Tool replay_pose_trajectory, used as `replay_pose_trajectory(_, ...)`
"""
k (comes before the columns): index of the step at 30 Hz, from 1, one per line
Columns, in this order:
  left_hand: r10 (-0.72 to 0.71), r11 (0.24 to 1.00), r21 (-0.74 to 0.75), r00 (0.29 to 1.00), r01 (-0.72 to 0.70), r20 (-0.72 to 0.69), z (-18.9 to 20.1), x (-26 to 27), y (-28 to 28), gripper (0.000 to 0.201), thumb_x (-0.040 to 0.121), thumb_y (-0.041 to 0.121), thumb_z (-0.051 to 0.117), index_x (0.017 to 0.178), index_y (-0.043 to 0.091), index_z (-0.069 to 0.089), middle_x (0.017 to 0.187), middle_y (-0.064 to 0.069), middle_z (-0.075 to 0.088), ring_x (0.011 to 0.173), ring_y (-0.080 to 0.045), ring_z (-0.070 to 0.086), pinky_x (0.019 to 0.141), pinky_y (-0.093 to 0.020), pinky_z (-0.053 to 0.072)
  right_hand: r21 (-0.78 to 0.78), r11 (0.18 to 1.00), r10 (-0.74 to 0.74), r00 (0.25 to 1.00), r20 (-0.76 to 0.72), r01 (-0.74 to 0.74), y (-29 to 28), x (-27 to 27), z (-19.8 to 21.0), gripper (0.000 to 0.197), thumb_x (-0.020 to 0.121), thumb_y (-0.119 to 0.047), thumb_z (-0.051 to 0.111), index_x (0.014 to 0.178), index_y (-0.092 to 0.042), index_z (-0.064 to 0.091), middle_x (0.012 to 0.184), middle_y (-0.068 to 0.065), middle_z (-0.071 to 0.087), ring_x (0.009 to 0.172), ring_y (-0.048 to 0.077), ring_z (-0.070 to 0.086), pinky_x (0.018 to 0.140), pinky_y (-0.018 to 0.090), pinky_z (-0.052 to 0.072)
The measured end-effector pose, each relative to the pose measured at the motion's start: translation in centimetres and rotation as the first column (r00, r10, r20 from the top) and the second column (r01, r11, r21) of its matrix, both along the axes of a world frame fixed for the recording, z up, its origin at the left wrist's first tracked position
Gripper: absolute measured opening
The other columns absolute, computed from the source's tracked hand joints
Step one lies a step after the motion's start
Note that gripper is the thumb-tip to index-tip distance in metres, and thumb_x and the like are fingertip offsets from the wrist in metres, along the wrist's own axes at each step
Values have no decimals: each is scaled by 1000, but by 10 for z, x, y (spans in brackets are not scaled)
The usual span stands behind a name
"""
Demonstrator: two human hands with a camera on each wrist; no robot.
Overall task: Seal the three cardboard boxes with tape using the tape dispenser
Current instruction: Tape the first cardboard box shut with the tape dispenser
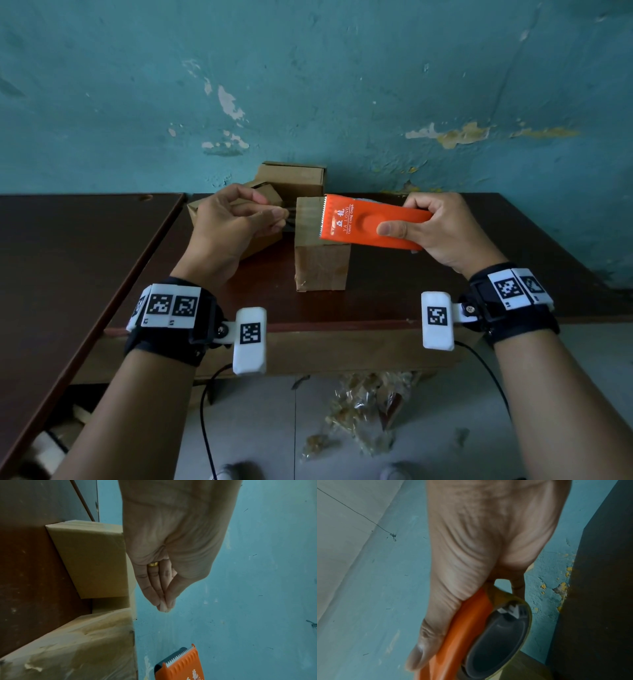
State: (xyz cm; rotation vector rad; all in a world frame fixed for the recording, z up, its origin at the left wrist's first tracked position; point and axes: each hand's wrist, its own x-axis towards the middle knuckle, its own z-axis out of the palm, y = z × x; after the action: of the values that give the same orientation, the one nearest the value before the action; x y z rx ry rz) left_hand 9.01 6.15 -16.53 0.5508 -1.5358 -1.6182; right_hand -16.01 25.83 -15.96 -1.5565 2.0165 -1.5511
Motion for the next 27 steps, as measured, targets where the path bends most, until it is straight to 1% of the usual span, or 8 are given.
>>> replay_pose_trajectory(4, -6, 1000, -4, 1000, 6, 6, 0, 0, 1, 23, 87, -7, 78, 99, 6, 62, 84, -14, 79, 78, -22, 78, 74, -30, 64, -1, 1000, -3, 1000, 27, 3, 1, 0, 0, 41, 70, -40, 90, 71, -7, 65, 64, -1, 64, 52, 9, 62, 46, 22, 48)
replay_pose_trajectory(6, -9, 1000, -12, 1000, 9, 12, 0, 2, 0, 23, 87, -6, 78, 100, 6, 62, 85, -15, 79, 79, -23, 78, 74, -30, 63, 4, 1000, 3, 999, 35, -3, 1, 0, 0, 40, 70, -41, 89, 70, -9, 65, 64, 1, 64, 52, 10, 61, 46, 22, 47)
replay_pose_trajectory(10, -14, 1000, -10, 1000, 14, 19, 0, 2, 1, 23, 88, -6, 77, 101, 5, 62, 88, -17, 79, 79, -23, 78, 74, -29, 63, 5, 1000, -6, 999, 38, 6, 0, 1, 0, 46, 70, -41, 90, 70, -5, 62, 64, 4, 61, 51, 10, 59, 45, 22, 47)
replay_pose_trajectory(13, -7, 1000, 4, 1000, 7, 15, 0, 1, 2, 22, 88, -7, 77, 100, 5, 62, 86, -16, 79, 77, -21, 78, 72, -28, 63, 20, 1000, -21, 998, 51, 20, 0, 2, 0, 55, 69, -43, 90, 73, 2, 59, 66, 9, 62, 52, 13, 63, 43, 27, 50)
replay_pose_trajectory(15, -6, 1000, 9, 1000, 6, 20, -1, 1, 3, 22, 88, -8, 76, 100, 5, 62, 85, -15, 79, 76, -20, 78, 70, -27, 62, 35, 999, -22, 998, 51, 20, 1, 2, -1, 56, 68, -44, 90, 74, 3, 60, 68, 10, 64, 54, 14, 65, 43, 28, 52)
replay_pose_trajectory(17, -8, 1000, 16, 1000, 8, 26, -2, 1, 4, 21, 89, -8, 75, 100, 5, 62, 83, -14, 79, 76, -20, 78, 70, -26, 62, 47, 999, -22, 999, 48, 19, 2, 3, -1, 54, 68, -43, 91, 74, 1, 61, 69, 9, 65, 53, 12, 65, 44, 27, 51)
replay_pose_trajectory(21, -25, 999, 27, 999, 24, 32, -2, 0, 6, 21, 89, -8, 75, 101, 3, 62, 83, -14, 78, 78, -21, 77, 71, -28, 63, 44, 998, -38, 999, 35, 37, 5, 0, 0, 52, 66, -43, 91, 76, 0, 65, 74, 17, 68, 55, 15, 66, 44, 28, 52)
replay_pose_trajectory(27, -22, 999, 25, 999, 21, 41, -5, -3, 5, 20, 89, -6, 75, 100, 4, 62, 81, -13, 79, 77, -20, 78, 73, -30, 64, 39, 997, -64, 998, 28, 63, 7, 0, 1, 44, 63, -45, 92, 80, -9, 74, 79, 12, 72, 59, 14, 69, 47, 28, 56)
